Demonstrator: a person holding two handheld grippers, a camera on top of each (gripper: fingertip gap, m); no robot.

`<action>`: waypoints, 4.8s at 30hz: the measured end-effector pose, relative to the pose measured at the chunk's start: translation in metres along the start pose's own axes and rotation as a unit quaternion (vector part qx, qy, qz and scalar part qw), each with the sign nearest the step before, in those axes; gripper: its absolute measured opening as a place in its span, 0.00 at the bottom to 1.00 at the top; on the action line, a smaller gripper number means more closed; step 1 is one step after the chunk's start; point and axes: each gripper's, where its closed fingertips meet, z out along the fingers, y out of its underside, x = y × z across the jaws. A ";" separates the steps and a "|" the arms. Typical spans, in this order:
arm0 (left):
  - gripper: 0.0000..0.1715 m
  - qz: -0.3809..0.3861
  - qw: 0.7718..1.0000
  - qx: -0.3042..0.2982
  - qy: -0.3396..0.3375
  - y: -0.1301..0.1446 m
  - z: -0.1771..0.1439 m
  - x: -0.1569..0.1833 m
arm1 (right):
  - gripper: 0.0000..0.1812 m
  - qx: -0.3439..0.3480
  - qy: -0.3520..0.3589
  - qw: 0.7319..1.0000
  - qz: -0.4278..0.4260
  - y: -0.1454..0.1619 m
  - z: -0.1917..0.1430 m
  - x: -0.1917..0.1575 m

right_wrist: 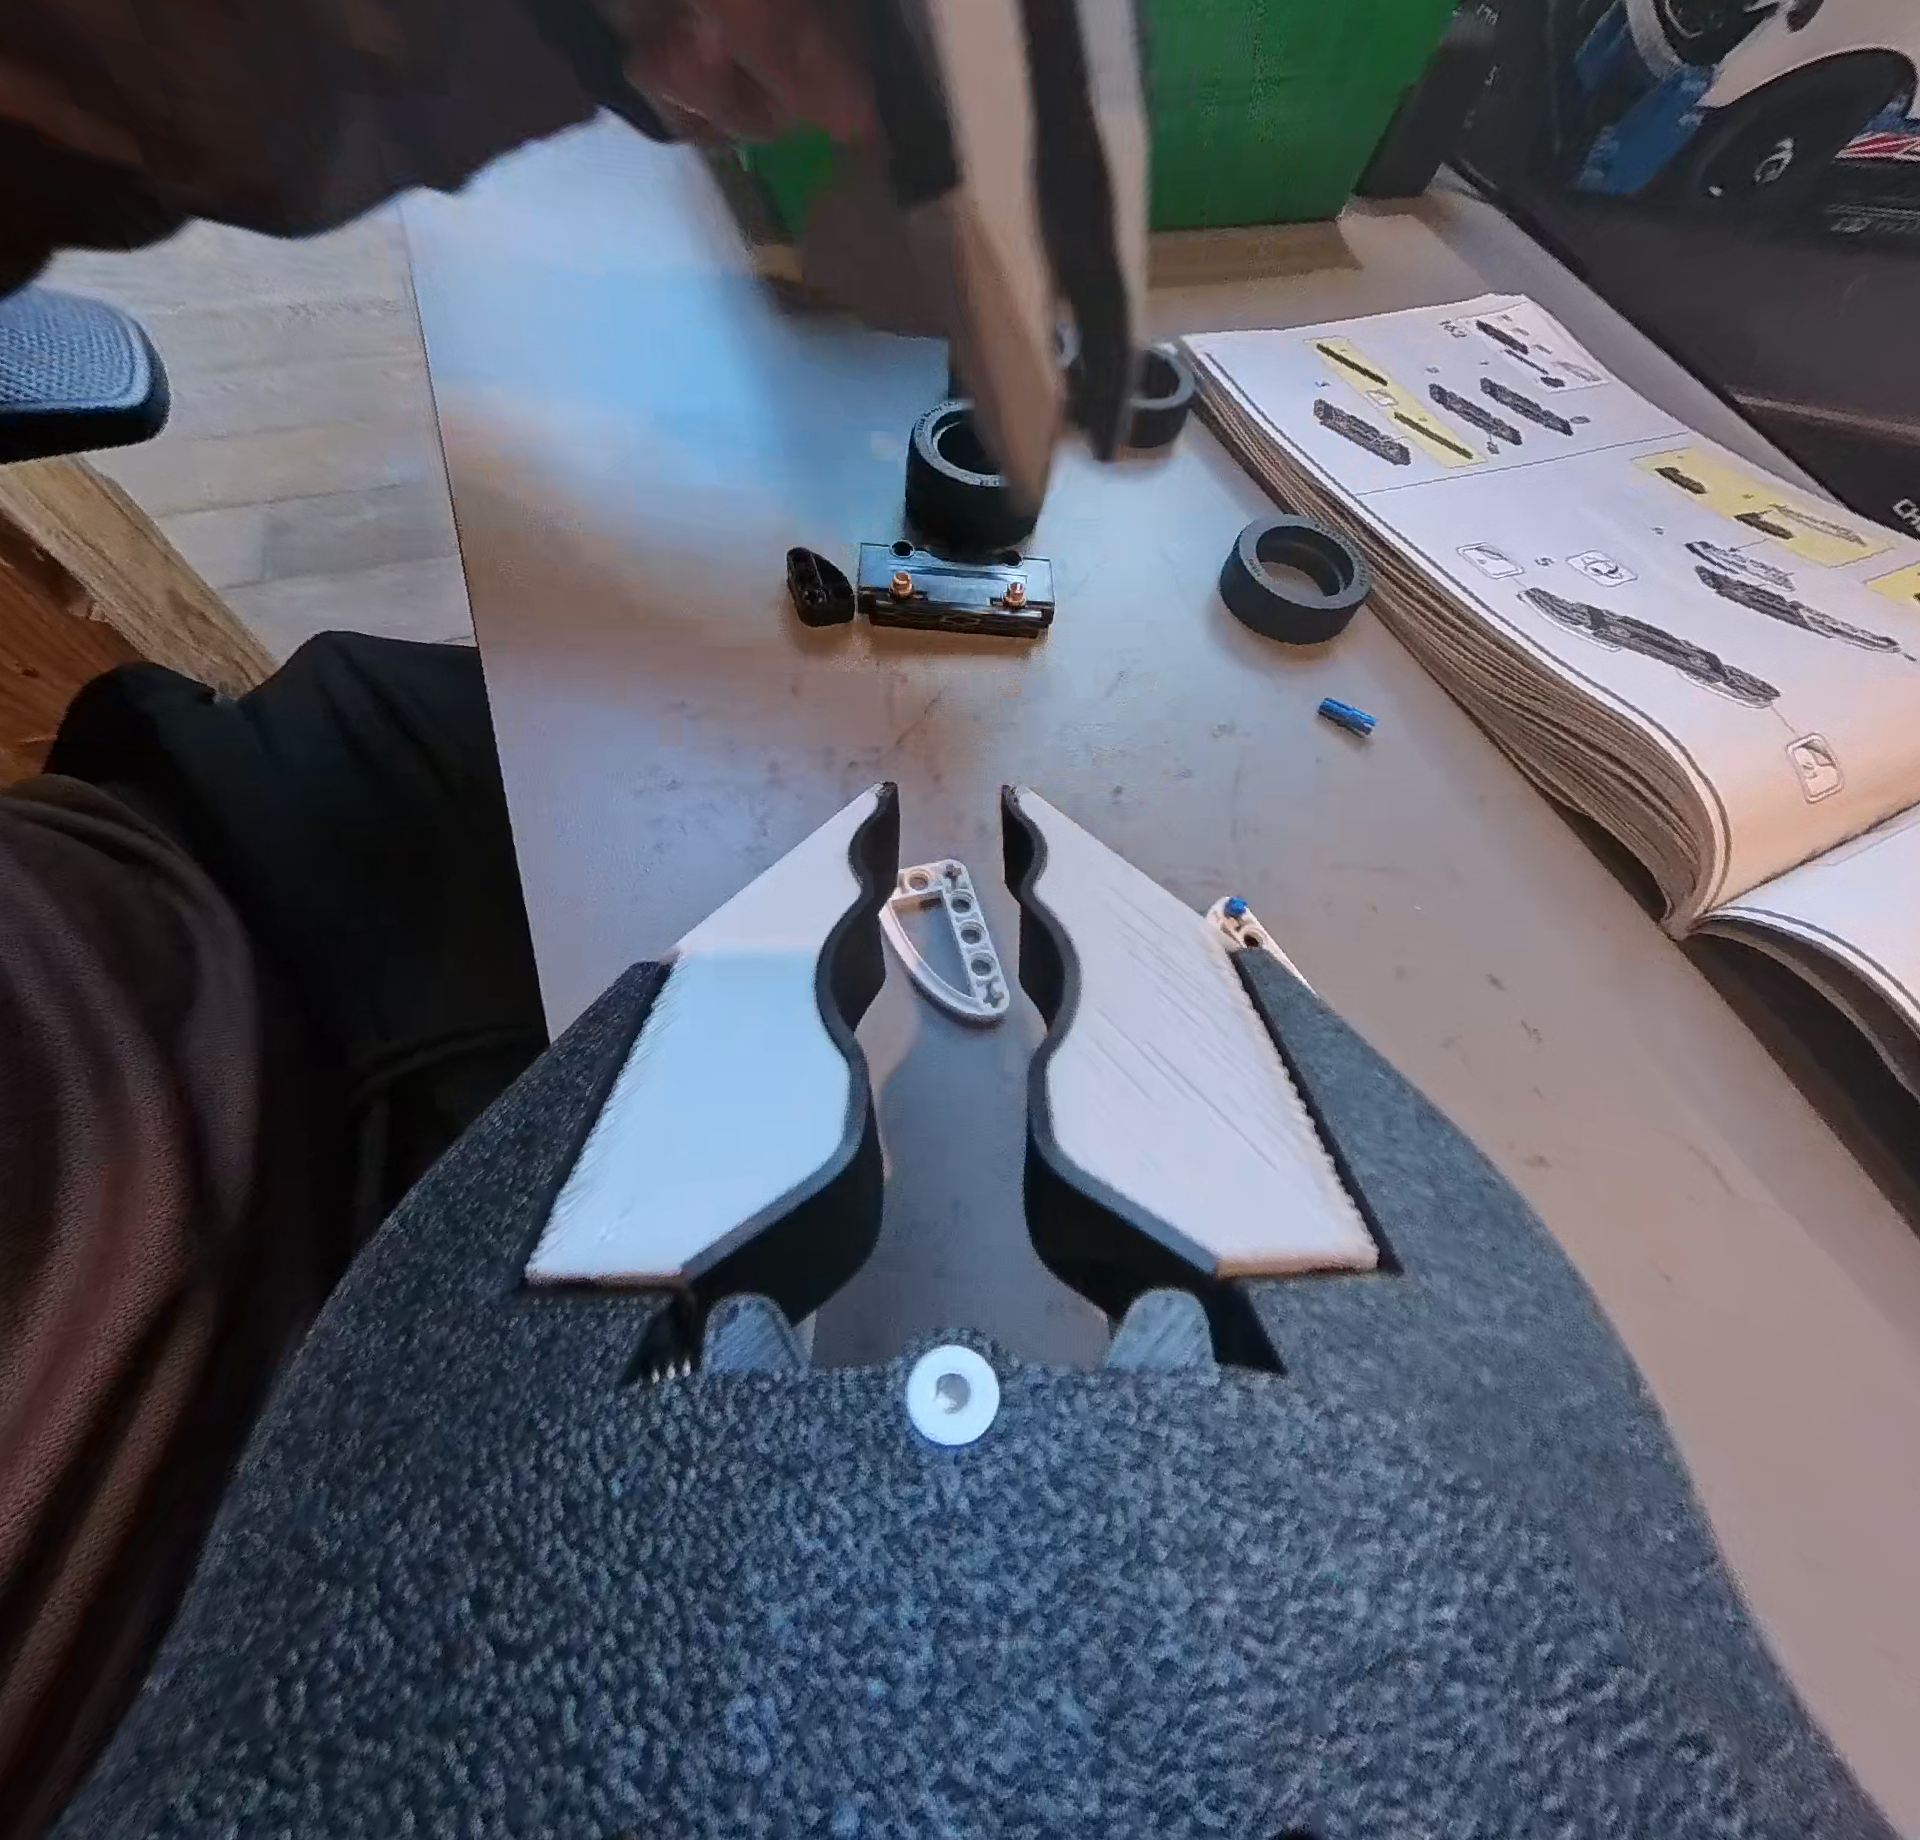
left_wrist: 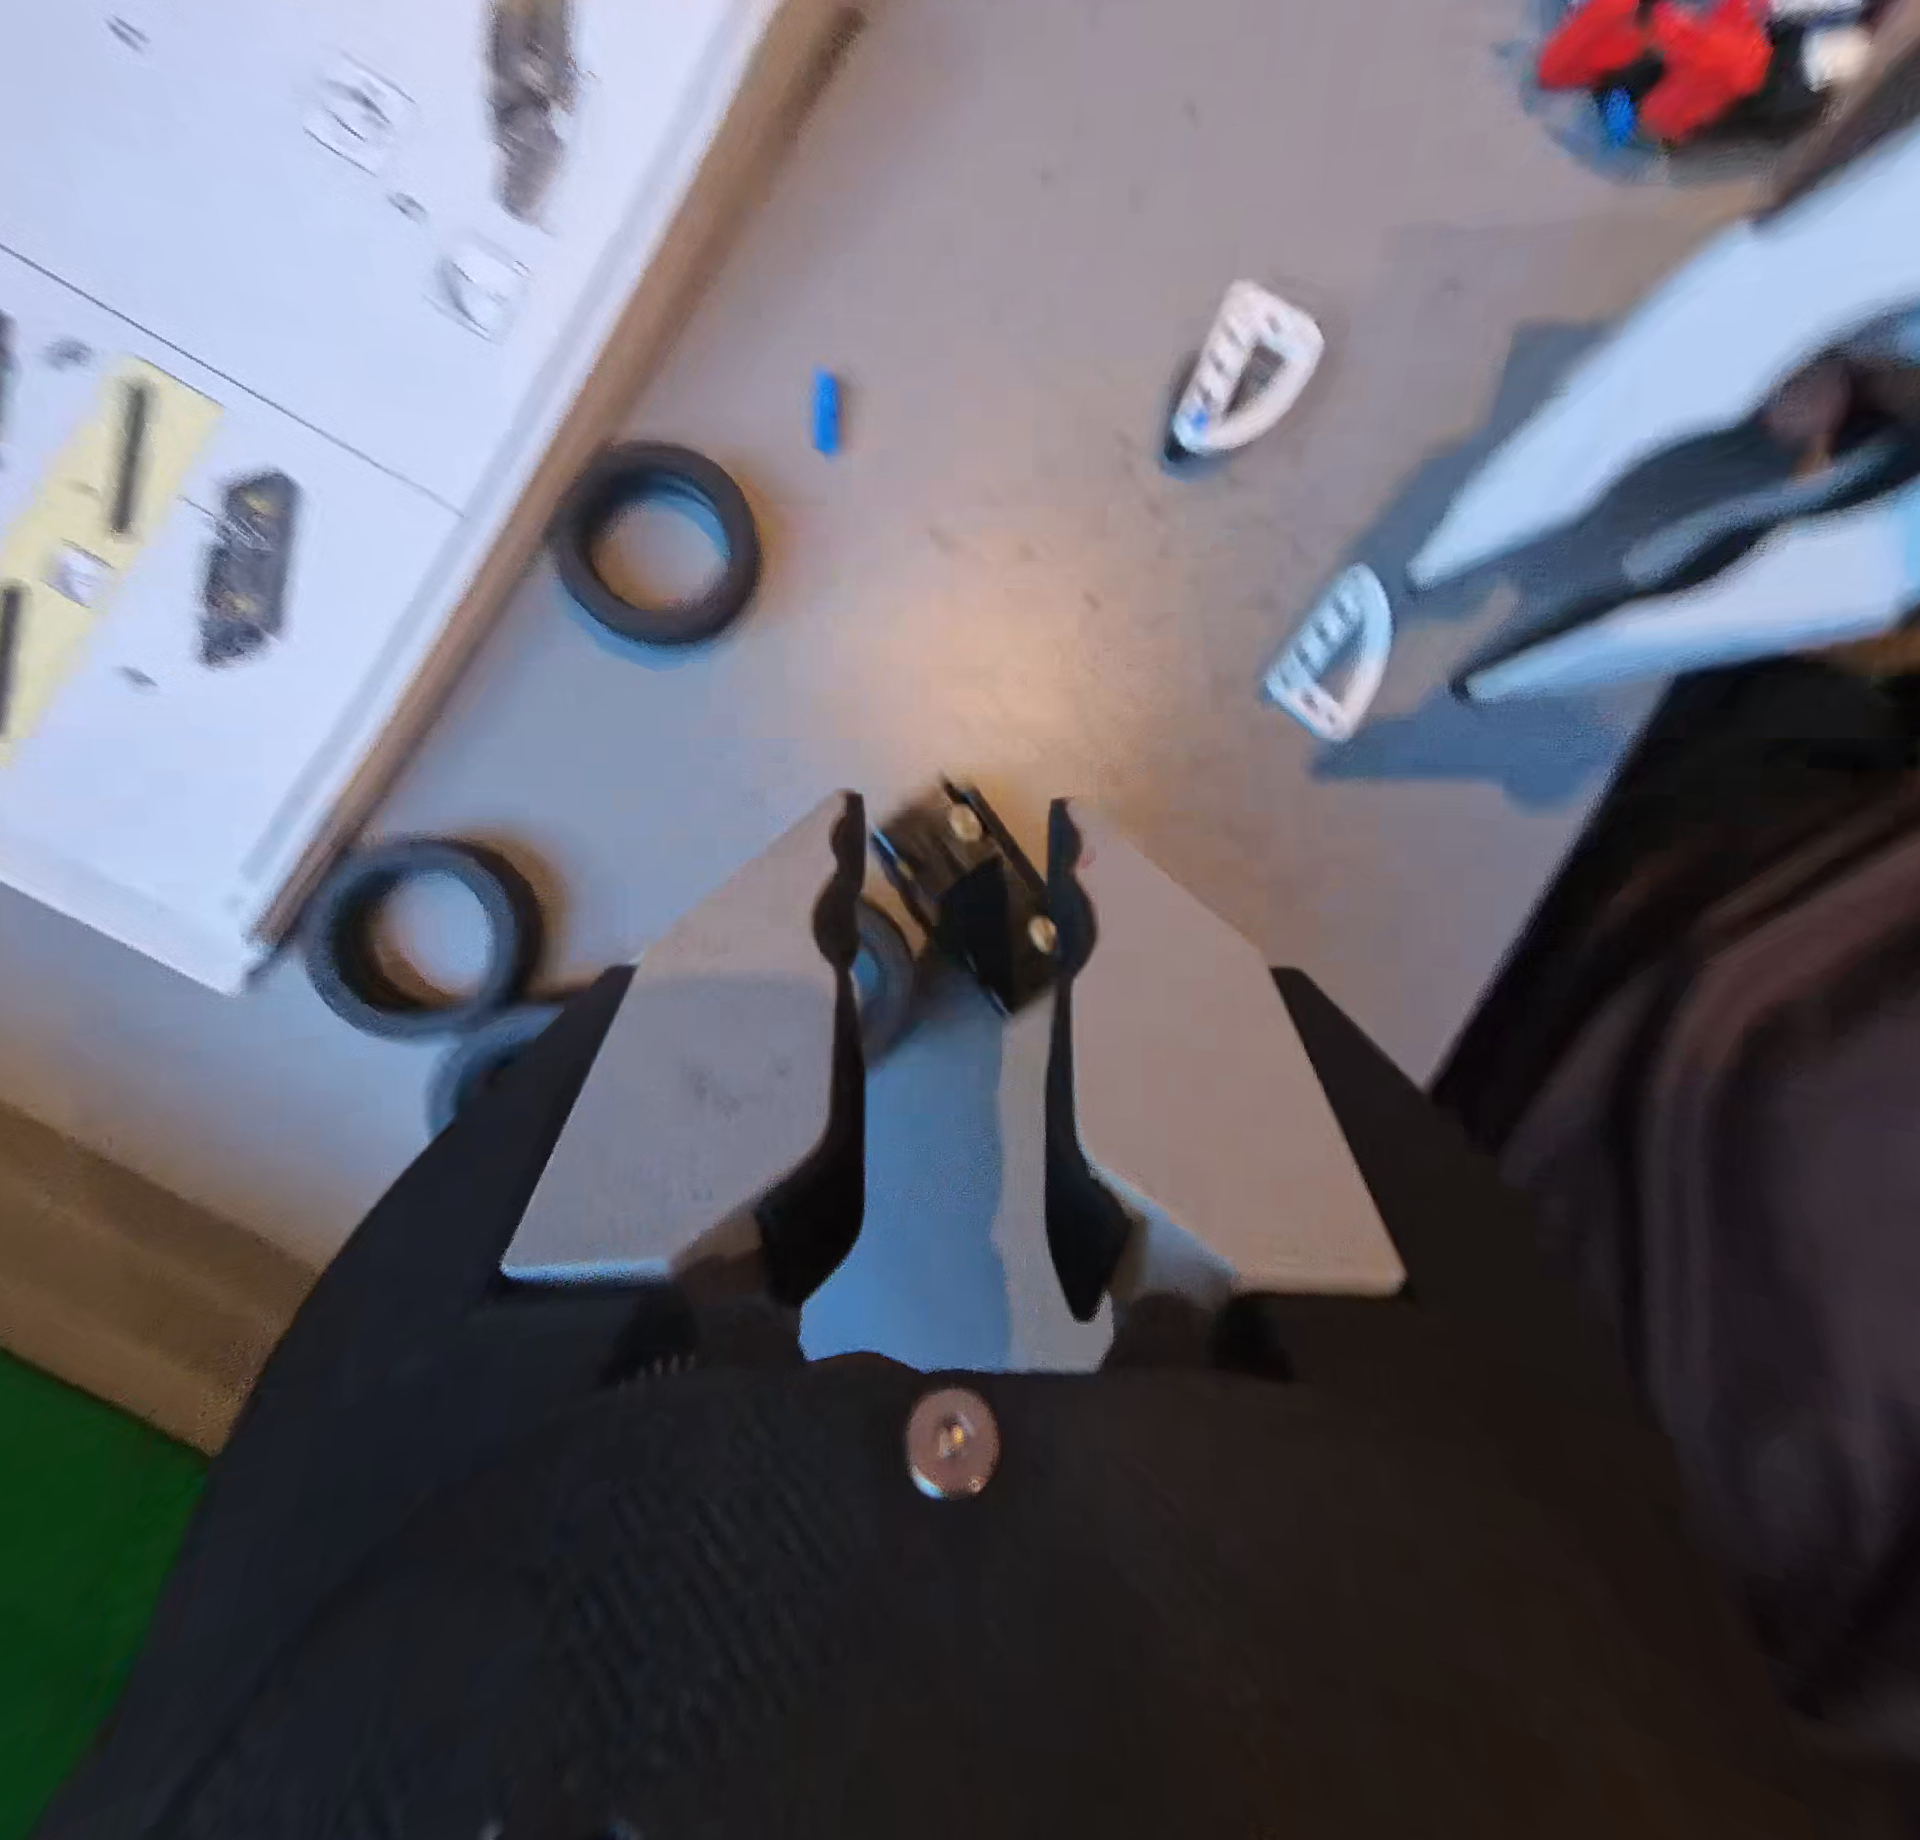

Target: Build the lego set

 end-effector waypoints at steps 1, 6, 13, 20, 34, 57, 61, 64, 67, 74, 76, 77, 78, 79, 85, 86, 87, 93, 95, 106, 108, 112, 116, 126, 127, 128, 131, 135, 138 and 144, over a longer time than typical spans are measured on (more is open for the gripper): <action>0.19 0.010 1.000 -0.012 -0.001 0.012 -0.004 0.007 | 0.11 0.000 -0.001 1.000 0.002 0.000 0.000 0.000; 0.20 0.038 0.997 -0.072 -0.014 0.070 -0.005 0.027 | 0.11 -0.003 -0.005 1.000 0.003 0.001 0.001 0.000; 0.11 0.050 0.998 -0.040 0.008 0.064 0.012 0.039 | 0.11 -0.010 0.002 1.000 -0.003 0.002 0.004 0.001; 0.07 0.106 0.994 -0.028 0.027 0.040 0.033 0.071 | 0.11 -0.005 0.009 1.000 -0.002 0.001 0.003 0.003; 0.15 0.228 0.970 -0.081 -0.019 0.009 0.047 0.037 | 0.10 0.004 0.027 1.000 0.009 0.002 -0.005 0.017; 0.16 0.165 0.984 -0.057 0.038 0.028 0.042 0.081 | 0.10 -0.004 0.029 0.999 0.013 0.004 -0.003 0.019; 0.15 0.163 0.985 -0.057 0.010 0.025 0.036 0.065 | 0.10 -0.004 0.028 0.999 0.015 0.005 -0.003 0.019; 0.15 0.159 0.985 -0.057 -0.012 0.021 0.031 0.052 | 0.10 -0.005 0.027 0.999 0.016 0.005 -0.002 0.019; 0.16 0.158 0.985 -0.062 -0.022 0.021 0.031 0.047 | 0.10 -0.006 0.027 0.999 0.017 0.005 -0.002 0.019; 0.17 0.166 0.984 -0.058 -0.030 0.022 0.037 0.048 | 0.10 -0.007 0.027 0.999 0.016 0.005 -0.002 0.019; 0.17 0.165 0.984 -0.056 -0.031 0.021 0.036 0.047 | 0.10 -0.007 0.029 0.999 0.016 0.005 -0.002 0.019; 0.17 0.165 0.984 -0.058 -0.034 0.023 0.034 0.046 | 0.10 -0.006 0.029 0.999 0.016 0.005 -0.002 0.020; 0.17 0.167 0.983 -0.061 -0.038 0.025 0.032 0.043 | 0.10 -0.006 0.029 0.999 0.017 0.005 -0.002 0.020; 0.17 0.171 0.982 -0.061 -0.043 0.027 0.030 0.040 | 0.10 -0.005 0.029 0.999 0.017 0.005 -0.002 0.020; 0.17 0.231 0.972 -0.029 -0.039 0.022 0.023 0.048 | 0.10 -0.012 0.027 0.999 0.013 0.006 -0.001 0.018; 0.17 0.239 0.970 -0.023 -0.028 0.019 0.024 0.052 | 0.10 -0.013 0.027 0.999 0.012 0.007 0.000 0.018; 0.18 0.244 0.969 -0.022 -0.018 0.016 0.026 0.056 | 0.10 -0.013 0.027 0.999 0.011 0.007 0.000 0.018; 0.19 0.263 0.963 -0.054 -0.017 0.012 0.041 0.049 | 0.10 -0.013 0.028 0.999 0.008 0.007 0.000 0.018; 0.19 0.271 0.960 -0.062 -0.010 0.013 0.044 0.050 | 0.10 -0.014 0.027 1.000 0.007 0.007 0.000 0.017; 0.13 0.137 0.987 -0.067 0.042 0.036 0.037 0.086 | 0.10 -0.027 0.012 1.000 0.001 0.010 0.003 0.012; 0.14 0.144 0.988 -0.055 0.000 0.028 0.035 0.070 | 0.10 -0.028 0.013 1.000 -0.001 0.010 0.003 0.012; 0.20 0.197 0.980 -0.036 -0.021 0.010 0.041 0.061 | 0.10 -0.027 0.016 1.000 -0.001 0.010 0.003 0.012; 0.19 0.233 0.971 -0.057 0.002 0.007 0.051 0.062 | 0.10 -0.028 0.016 0.999 0.004 0.010 0.003 0.014; 0.07 0.050 0.997 0.007 0.054 0.000 0.043 0.052 | 0.12 -0.025 0.003 1.000 -0.009 0.009 0.003 0.008; 0.07 -0.004 0.994 0.044 0.099 -0.009 0.036 0.055 | 0.12 -0.025 0.005 1.000 -0.013 0.009 0.003 0.008; 0.07 -0.065 0.981 0.089 0.158 -0.021 0.027 0.060 | 0.13 -0.024 0.009 1.000 -0.017 0.009 0.003 0.008; 0.07 -0.218 0.892 0.197 0.342 -0.054 -0.008 0.068 | 0.17 -0.008 0.039 0.999 -0.038 0.000 0.004 0.013; 0.07 -0.273 0.838 0.214 0.421 -0.057 -0.018 0.076 | 0.21 0.021 0.102 0.991 -0.084 -0.022 -0.003 0.023; 0.06 -0.289 0.797 0.210 0.488 -0.061 -0.026 0.096 | 0.22 0.045 0.112 0.982 -0.144 -0.041 -0.011 0.014; 0.06 -0.288 0.777 0.202 0.521 -0.061 -0.027 0.111 | 0.14 0.064 0.136 0.966 -0.209 -0.054 -0.019 0.003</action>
